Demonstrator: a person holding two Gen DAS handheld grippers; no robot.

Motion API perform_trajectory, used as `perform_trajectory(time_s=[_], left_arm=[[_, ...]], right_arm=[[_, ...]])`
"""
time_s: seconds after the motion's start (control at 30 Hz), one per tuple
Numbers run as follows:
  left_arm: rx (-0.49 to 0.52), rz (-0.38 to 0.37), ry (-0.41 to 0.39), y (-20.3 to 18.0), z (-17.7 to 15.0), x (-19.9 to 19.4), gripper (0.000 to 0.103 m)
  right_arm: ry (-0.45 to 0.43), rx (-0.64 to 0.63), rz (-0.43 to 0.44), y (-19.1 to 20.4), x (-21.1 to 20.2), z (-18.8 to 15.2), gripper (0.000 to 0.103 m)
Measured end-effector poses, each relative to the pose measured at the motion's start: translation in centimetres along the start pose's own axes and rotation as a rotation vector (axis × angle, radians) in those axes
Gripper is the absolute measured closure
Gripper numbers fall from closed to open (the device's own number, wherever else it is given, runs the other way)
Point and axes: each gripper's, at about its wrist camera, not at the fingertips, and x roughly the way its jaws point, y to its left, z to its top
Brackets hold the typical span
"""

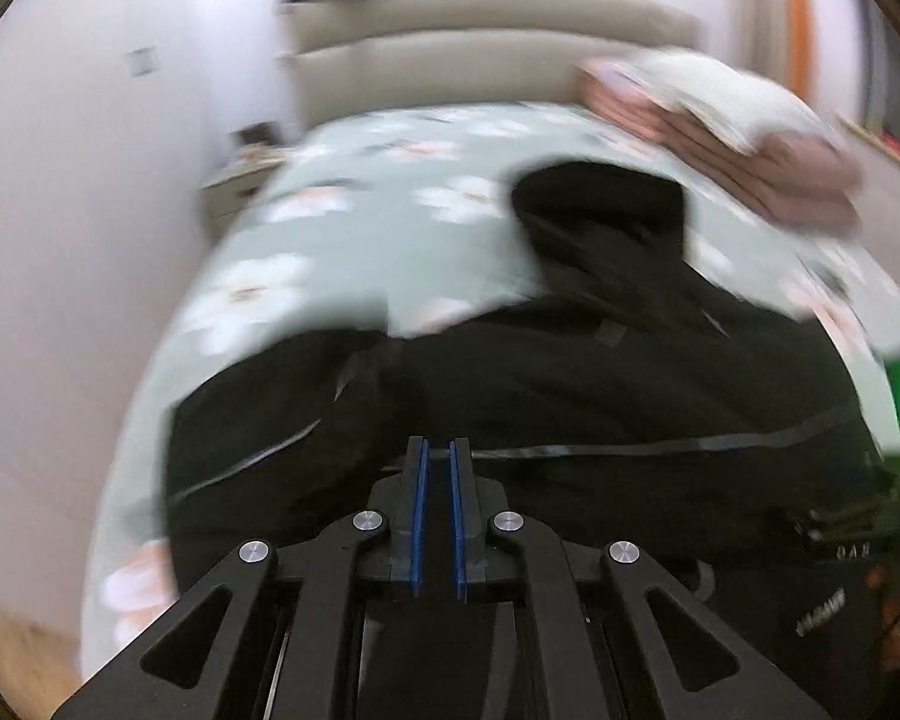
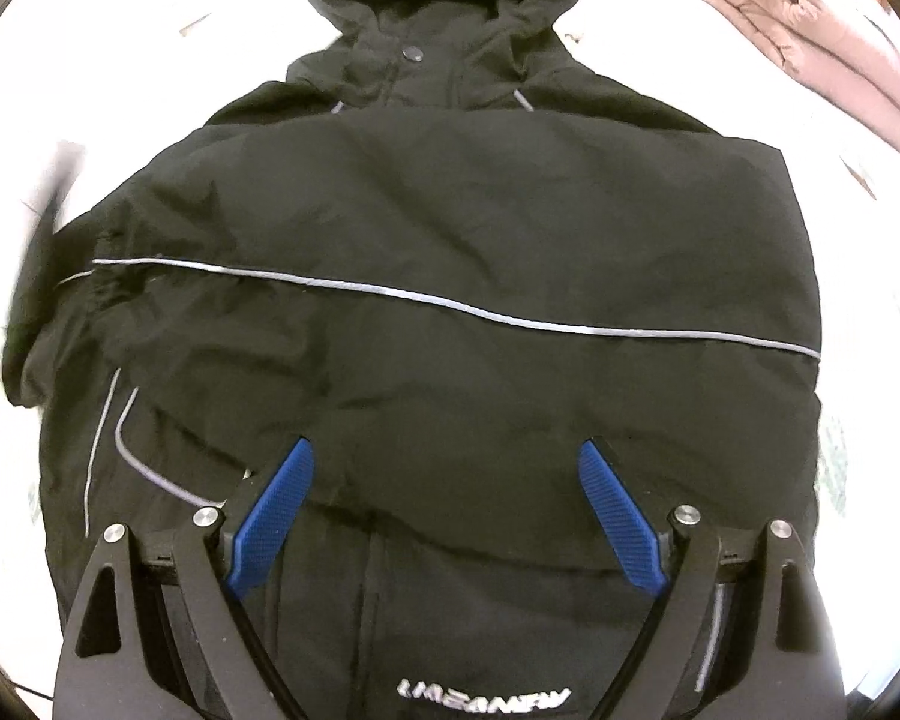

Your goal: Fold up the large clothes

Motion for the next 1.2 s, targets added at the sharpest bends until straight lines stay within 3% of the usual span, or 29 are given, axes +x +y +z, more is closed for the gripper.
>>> perform_trajectory(time_s=[0.13, 0.2, 0.4, 0.57, 0.67, 0.87, 0.9, 0.93, 1.0, 1.1, 1.2], left_arm=[[-0.011, -0.074, 0.086, -2.1, -0.5, 1.2, 0.095], [-0.073, -0.074, 0.140, -0.3, -0.7, 1.7, 0.094], [-0.197, 0.018, 0.194, 5.4, -2.2, 2.7, 0.091], [-0.292, 0.080, 0.210, 12.0, -4.1, 2.3, 0.089], [-0.316, 0.098, 0.216, 14.7, -5.0, 2.0, 0.089], [-0.324, 0.096, 0.233, 17.8, -6.2, 1.9, 0.089], [-0.319, 0.095, 0.235, 17.9, -6.2, 2.0, 0.089], [-0.312, 0.096, 0.235, 17.9, -6.2, 2.2, 0.089], [-0.301, 0.095, 0.237, 18.0, -6.1, 2.6, 0.089], [-0.299, 0.097, 0.245, 18.0, -5.7, 3.1, 0.089], [-0.303, 0.098, 0.234, 17.6, -4.8, 3.0, 0.089]], right_arm=[[-0.013, -0.026, 0.054, -0.1, -1.4, -0.1, 0.011], [-0.026, -0.052, 0.120, 1.2, -2.2, 0.6, 0.011], [-0.079, -0.168, 0.240, 9.2, -2.0, 5.2, 0.011], [-0.095, -0.239, 0.394, 17.5, -0.7, 10.2, 0.011], [-0.083, -0.244, 0.432, 21.2, 1.1, 13.3, 0.011], [0.010, -0.224, 0.414, 24.8, 6.3, 16.6, 0.012], [0.036, -0.215, 0.400, 25.2, 7.6, 16.9, 0.017], [0.062, -0.211, 0.403, 25.5, 8.6, 17.0, 0.035], [0.103, -0.222, 0.429, 26.2, 9.9, 16.9, 0.052], [0.046, -0.303, 0.361, 27.3, 9.1, 15.9, 0.062], [-0.003, -0.335, 0.356, 27.1, 6.9, 15.2, 0.065]])
